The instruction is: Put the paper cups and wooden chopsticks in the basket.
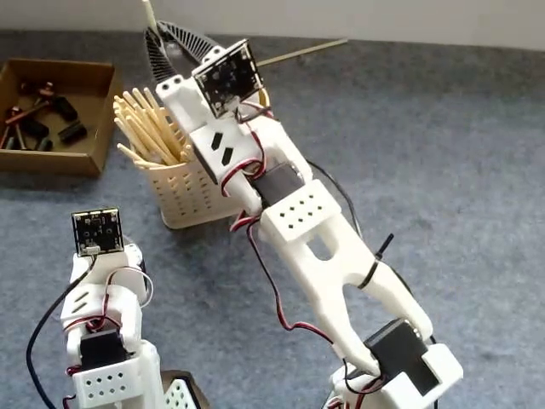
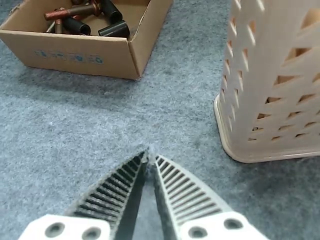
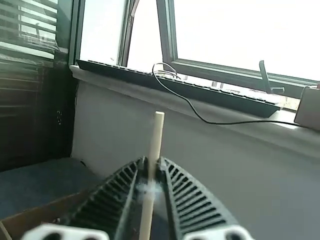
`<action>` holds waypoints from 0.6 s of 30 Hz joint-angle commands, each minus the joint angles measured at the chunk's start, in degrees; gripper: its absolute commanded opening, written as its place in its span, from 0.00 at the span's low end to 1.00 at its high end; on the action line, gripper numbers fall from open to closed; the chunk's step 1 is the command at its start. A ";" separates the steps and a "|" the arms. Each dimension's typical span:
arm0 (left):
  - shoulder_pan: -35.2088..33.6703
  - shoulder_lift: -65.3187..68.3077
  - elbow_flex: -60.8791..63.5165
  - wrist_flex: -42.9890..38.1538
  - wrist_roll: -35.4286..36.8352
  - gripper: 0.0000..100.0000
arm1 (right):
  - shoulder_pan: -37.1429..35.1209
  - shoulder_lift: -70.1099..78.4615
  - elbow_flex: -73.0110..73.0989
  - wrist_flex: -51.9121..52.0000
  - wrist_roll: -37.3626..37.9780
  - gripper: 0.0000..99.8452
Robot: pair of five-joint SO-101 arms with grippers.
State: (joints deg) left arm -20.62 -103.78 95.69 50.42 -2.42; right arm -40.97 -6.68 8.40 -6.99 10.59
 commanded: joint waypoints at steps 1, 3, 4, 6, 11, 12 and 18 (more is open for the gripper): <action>-0.22 -0.22 0.04 -1.85 -0.44 0.01 | 0.92 -2.95 2.15 -1.45 0.35 0.01; -0.22 -0.22 0.04 -1.85 -0.44 0.01 | 0.92 -2.95 4.79 -1.45 0.26 0.01; -0.22 -0.22 0.04 -1.85 -0.44 0.01 | 0.84 -2.95 6.02 -1.45 0.18 0.01; -0.22 -0.22 0.04 -1.85 -0.44 0.01 | 0.75 -3.03 7.69 -1.27 -1.14 0.01; -0.22 -0.22 0.04 -1.85 -0.44 0.01 | 0.84 -7.16 8.66 2.15 -9.32 0.10; -0.22 -0.22 0.04 -1.85 -0.44 0.01 | 0.84 -8.31 8.40 4.70 -10.11 0.12; -0.04 -0.22 0.04 -1.85 -0.44 0.01 | 0.84 -13.67 8.22 14.11 -14.42 0.17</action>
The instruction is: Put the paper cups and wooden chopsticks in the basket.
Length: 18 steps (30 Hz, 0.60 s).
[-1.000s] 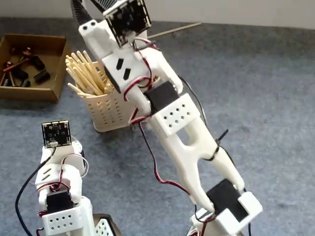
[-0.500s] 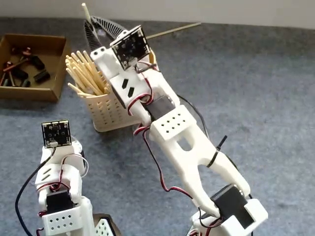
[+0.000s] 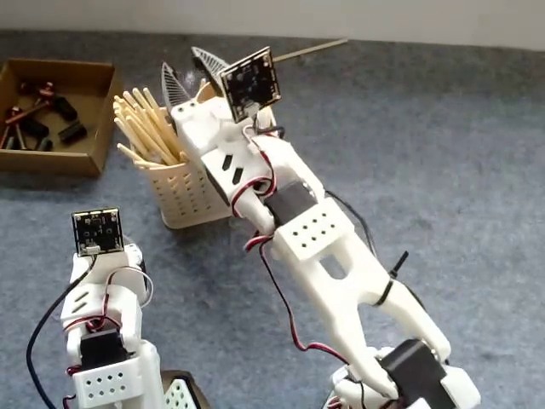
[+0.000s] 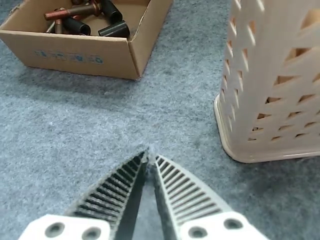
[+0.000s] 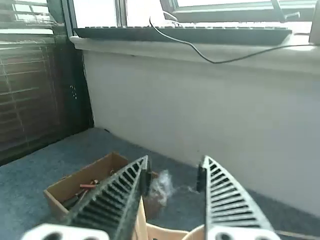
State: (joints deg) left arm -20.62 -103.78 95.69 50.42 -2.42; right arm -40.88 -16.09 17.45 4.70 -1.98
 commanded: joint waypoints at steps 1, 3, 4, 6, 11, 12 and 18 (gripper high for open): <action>0.40 -0.22 0.04 -1.85 -0.44 0.01 | 0.75 -5.23 -0.84 2.95 -2.20 0.17; 1.01 -0.22 0.13 -1.85 -0.44 0.01 | 0.75 -7.87 -0.84 3.74 -2.99 0.17; 1.01 -0.22 0.13 -1.85 -0.44 0.01 | 0.75 -9.27 -0.84 4.70 -3.52 0.17; 1.01 -0.22 0.13 -1.85 -0.44 0.01 | 0.75 -12.53 -0.92 7.69 -4.57 0.17; 0.92 -0.22 0.13 -1.85 -0.44 0.01 | 1.01 -22.20 -3.74 15.96 -4.75 0.17; 0.92 -0.22 0.13 -1.85 -0.44 0.01 | 1.10 -24.13 -4.44 17.71 -4.75 0.17; 0.92 -0.22 0.13 -1.85 -0.44 0.01 | 2.33 -34.51 -6.81 22.55 -4.66 0.17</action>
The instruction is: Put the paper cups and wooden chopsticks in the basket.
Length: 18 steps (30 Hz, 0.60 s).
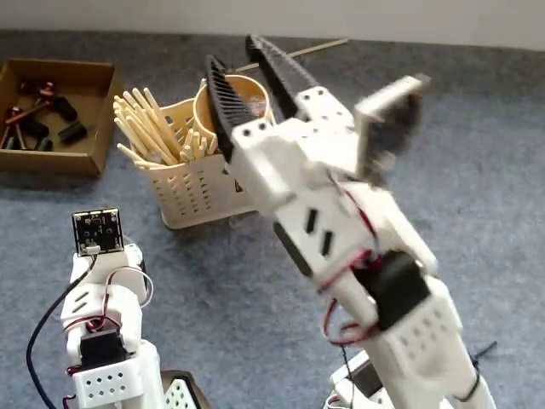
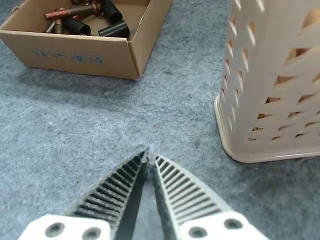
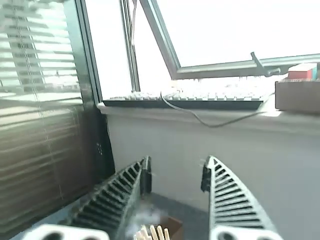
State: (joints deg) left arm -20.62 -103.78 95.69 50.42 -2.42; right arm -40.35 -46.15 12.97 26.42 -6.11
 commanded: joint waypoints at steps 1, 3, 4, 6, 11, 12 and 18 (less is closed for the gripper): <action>0.92 -0.22 0.13 -1.85 -0.44 0.01 | 3.21 -5.58 -2.24 0.75 -0.62 0.17; 0.92 -0.22 0.13 -1.85 -0.44 0.01 | 6.37 -6.81 -2.24 0.75 -0.70 0.17; 0.92 -0.22 0.13 -1.85 -0.44 0.01 | 8.22 -6.90 -2.24 0.75 -0.70 0.17; 0.92 -0.22 0.13 -1.85 -0.44 0.01 | 12.00 -6.81 -2.24 0.75 -0.88 0.17; 0.92 -0.22 0.13 -1.85 -0.44 0.01 | 22.55 -5.14 -1.01 0.75 -9.05 0.17; 0.92 -0.22 0.13 -1.85 -0.44 0.01 | 24.92 -3.82 -0.66 0.75 -10.55 0.17; 0.92 -0.22 0.13 -1.76 -0.44 0.01 | 31.34 8.31 -0.13 0.66 -15.82 0.17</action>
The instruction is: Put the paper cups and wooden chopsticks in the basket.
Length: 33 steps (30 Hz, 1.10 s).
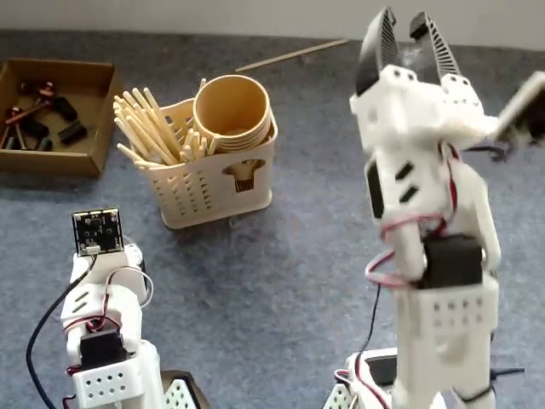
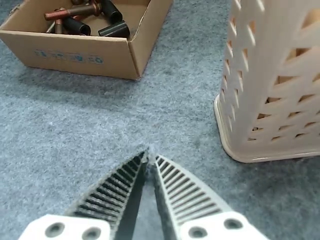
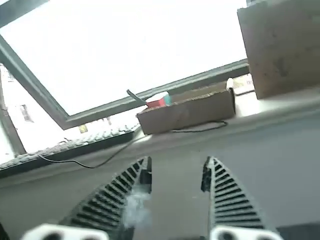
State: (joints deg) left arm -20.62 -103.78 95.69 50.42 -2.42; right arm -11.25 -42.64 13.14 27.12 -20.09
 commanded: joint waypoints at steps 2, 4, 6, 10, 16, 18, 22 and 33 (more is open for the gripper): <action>0.92 -0.22 0.13 -1.76 -0.44 0.01 | 3.03 9.19 -0.31 -0.13 -1.85 0.17; 0.92 -0.22 0.48 -1.85 -0.44 0.01 | 3.56 13.41 -0.31 -0.22 -1.85 0.17; 0.92 -0.22 0.57 -1.85 -0.44 0.01 | 3.56 16.92 -0.48 -0.31 -1.85 0.17; 0.92 -0.22 0.57 -1.85 -0.44 0.01 | 3.56 22.20 -0.92 -0.92 -1.93 0.17; 0.92 -0.22 0.57 -1.85 -0.44 0.01 | 3.38 28.00 -3.12 -1.01 -3.78 0.17; 0.92 -0.22 0.66 -1.85 -0.44 0.01 | 3.30 31.60 -5.58 -1.10 -4.13 0.17; 0.92 -0.22 0.75 -1.85 -0.44 0.01 | 3.47 40.48 -12.62 -1.10 -4.22 0.17; 1.01 -0.22 0.75 -1.85 -0.44 0.01 | 1.71 74.07 -40.13 -14.64 -3.78 0.17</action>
State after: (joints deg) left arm -20.62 -103.78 95.87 50.42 -2.42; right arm -8.26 25.05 -19.12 18.51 -23.87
